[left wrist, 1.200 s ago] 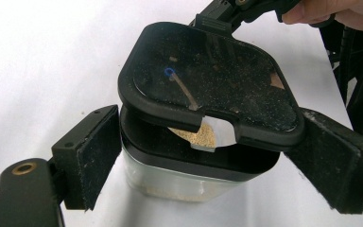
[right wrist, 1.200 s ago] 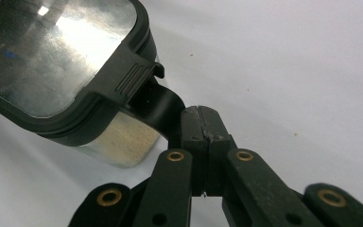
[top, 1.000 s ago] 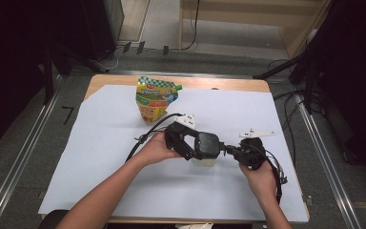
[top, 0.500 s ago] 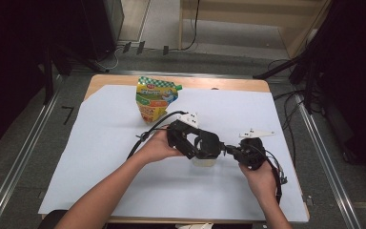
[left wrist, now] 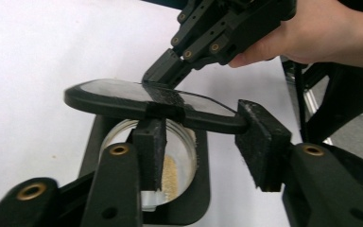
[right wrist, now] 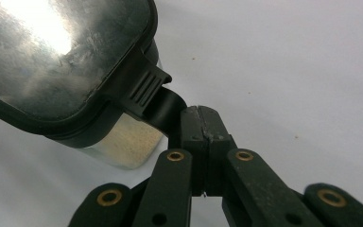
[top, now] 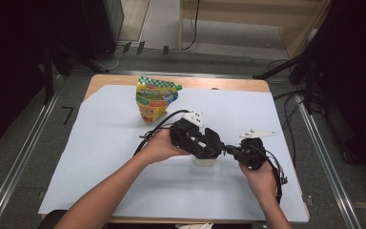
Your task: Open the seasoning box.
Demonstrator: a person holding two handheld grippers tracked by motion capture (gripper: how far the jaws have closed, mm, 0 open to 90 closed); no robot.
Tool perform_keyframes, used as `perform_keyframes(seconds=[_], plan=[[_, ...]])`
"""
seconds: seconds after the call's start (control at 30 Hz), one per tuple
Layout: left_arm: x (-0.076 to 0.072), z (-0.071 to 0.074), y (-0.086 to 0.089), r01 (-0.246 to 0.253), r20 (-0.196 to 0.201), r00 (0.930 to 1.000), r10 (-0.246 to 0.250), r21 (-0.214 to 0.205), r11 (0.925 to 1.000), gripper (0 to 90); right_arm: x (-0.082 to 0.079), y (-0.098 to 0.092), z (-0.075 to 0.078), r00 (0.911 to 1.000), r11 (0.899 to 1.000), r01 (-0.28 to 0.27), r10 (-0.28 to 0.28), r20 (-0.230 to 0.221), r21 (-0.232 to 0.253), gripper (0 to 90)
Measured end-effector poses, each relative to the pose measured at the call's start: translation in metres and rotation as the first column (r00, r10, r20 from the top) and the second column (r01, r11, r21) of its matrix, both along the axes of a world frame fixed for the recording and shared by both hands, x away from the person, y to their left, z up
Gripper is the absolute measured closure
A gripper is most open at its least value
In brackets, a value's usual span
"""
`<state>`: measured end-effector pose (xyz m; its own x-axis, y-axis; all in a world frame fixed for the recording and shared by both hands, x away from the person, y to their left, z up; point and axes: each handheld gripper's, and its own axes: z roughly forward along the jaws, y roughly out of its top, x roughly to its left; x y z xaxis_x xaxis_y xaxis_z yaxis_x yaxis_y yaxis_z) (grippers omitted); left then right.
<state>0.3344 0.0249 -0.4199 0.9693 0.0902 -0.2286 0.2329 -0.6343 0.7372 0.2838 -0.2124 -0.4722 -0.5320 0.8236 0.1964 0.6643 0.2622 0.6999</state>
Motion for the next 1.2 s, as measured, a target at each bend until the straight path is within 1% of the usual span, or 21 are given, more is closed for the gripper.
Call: perform_keyframes(seconds=[0.03, 0.13, 0.23, 0.33, 0.4, 0.43, 0.47, 0.5, 0.57, 0.63, 0.7, 0.73, 0.8, 0.83, 0.9, 0.97, 1.03, 1.07, 1.13, 1.17, 1.2], plan=[[-0.001, 0.001, -0.001, 0.005, 0.000, 1.0000, -0.005, -0.001, 1.0000, 58.5, 0.000, 0.000, 0.000, 1.0000, 1.000, 0.000, 0.000, 0.000, 0.002, 90.0], [-0.002, 0.003, -0.003, 0.008, -0.002, 1.0000, -0.008, 0.000, 1.0000, 61.8, 0.000, 0.000, 0.000, 1.0000, 1.000, 0.001, -0.001, -0.001, 0.003, 90.0], [-0.003, 0.005, -0.007, 0.024, -0.005, 0.9997, -0.024, -0.009, 0.9997, 69.0, 0.000, 0.000, 0.000, 1.0000, 1.000, 0.001, -0.001, 0.002, 0.003, 90.0], [-0.001, 0.006, -0.012, 0.032, -0.020, 0.9993, -0.032, -0.025, 0.9992, 72.7, 0.000, 0.000, 0.000, 1.0000, 1.000, 0.001, -0.001, 0.003, 0.001, 90.0], [0.001, 0.006, -0.016, 0.043, -0.041, 0.9982, -0.045, -0.033, 0.9985, 75.3, -0.001, 0.001, 0.000, 1.0000, 1.000, 0.001, -0.001, 0.004, 0.000, 90.0], [0.001, 0.006, -0.017, 0.049, -0.045, 0.9977, -0.051, -0.034, 0.9982, 76.7, -0.001, 0.001, 0.000, 1.0000, 1.000, 0.002, -0.002, 0.002, 0.001, 90.0], [0.002, 0.006, -0.019, 0.051, -0.046, 0.9975, -0.053, -0.032, 0.9982, 77.4, -0.001, 0.001, 0.000, 1.0000, 1.000, 0.001, -0.001, 0.002, 0.000, 90.0], [0.002, 0.006, -0.021, 0.051, -0.053, 0.9972, -0.053, -0.040, 0.9979, 78.0, -0.001, 0.001, 0.000, 1.0000, 1.000, 0.001, -0.001, 0.004, 0.000, 90.0], [0.004, 0.005, -0.026, 0.054, -0.066, 0.9962, -0.057, -0.040, 0.9977, 78.7, -0.001, 0.001, 0.000, 1.0000, 1.000, 0.002, -0.002, 0.004, -0.001, 90.0], [0.004, 0.004, -0.030, 0.059, -0.074, 0.9954, -0.062, -0.033, 0.9977, 80.3, -0.001, 0.001, 0.000, 1.0000, 1.000, 0.004, -0.004, 0.002, -0.001, 90.0], [0.005, 0.003, -0.032, 0.058, -0.081, 0.9949, -0.061, -0.034, 0.9977, 80.5, -0.001, 0.001, 0.000, 1.0000, 1.000, 0.002, -0.002, 0.004, -0.003, 90.0], [0.006, 0.003, -0.031, 0.060, -0.088, 0.9941, -0.063, -0.035, 0.9976, 80.4, -0.001, 0.001, 0.000, 1.0000, 1.000, 0.002, -0.002, 0.003, -0.002, 90.0], [0.007, 0.003, -0.029, 0.067, -0.109, 0.9916, -0.070, -0.026, 0.9974, 78.7, -0.001, -0.001, 0.002, 0.9999, 1.000, -0.005, 0.005, 0.014, 0.017, 90.0], [0.008, 0.003, -0.027, 0.071, -0.120, 0.9901, -0.073, -0.021, 0.9972, 77.9, -0.002, -0.002, 0.004, 0.9997, 1.000, 0.000, 0.000, 0.023, 0.021, 90.0], [0.009, 0.004, -0.021, 0.066, -0.134, 0.9887, -0.068, -0.020, 0.9976, 76.2, -0.004, -0.004, 0.008, 0.9995, 1.000, 0.003, -0.004, 0.033, 0.028, 90.0], [0.010, 0.006, -0.013, 0.051, -0.129, 0.9902, -0.053, -0.023, 0.9985, 73.6, -0.009, -0.007, 0.010, 0.9993, 0.999, 0.002, -0.003, 0.038, 0.032, 90.0], [0.009, 0.007, -0.007, 0.038, -0.126, 0.9912, -0.040, -0.022, 0.9990, 70.8, -0.015, -0.008, 0.010, 0.9996, 0.999, -0.003, 0.002, 0.028, 0.038, 90.0], [0.010, 0.008, -0.003, 0.029, -0.128, 0.9913, -0.031, -0.015, 0.9995, 70.3, -0.018, -0.008, 0.010, 0.9997, 0.999, -0.007, 0.006, 0.024, 0.041, 90.0], [0.010, 0.008, 0.003, 0.013, -0.134, 0.9908, -0.015, -0.019, 0.9997, 69.0, -0.025, -0.006, 0.011, 0.9996, 0.999, -0.022, 0.021, 0.021, 0.045, 90.0], [0.010, 0.008, 0.006, 0.005, -0.133, 0.9911, -0.008, -0.018, 0.9998, 67.6, -0.028, -0.006, 0.012, 0.9995, 0.998, -0.028, 0.027, 0.019, 0.052, 90.0], [0.010, 0.009, 0.012, -0.002, -0.120, 0.9927, 0.000, -0.014, 0.9999, 65.9, -0.032, -0.005, 0.014, 0.9992, 0.998, -0.035, 0.034, 0.022, 0.057, 90.0]])
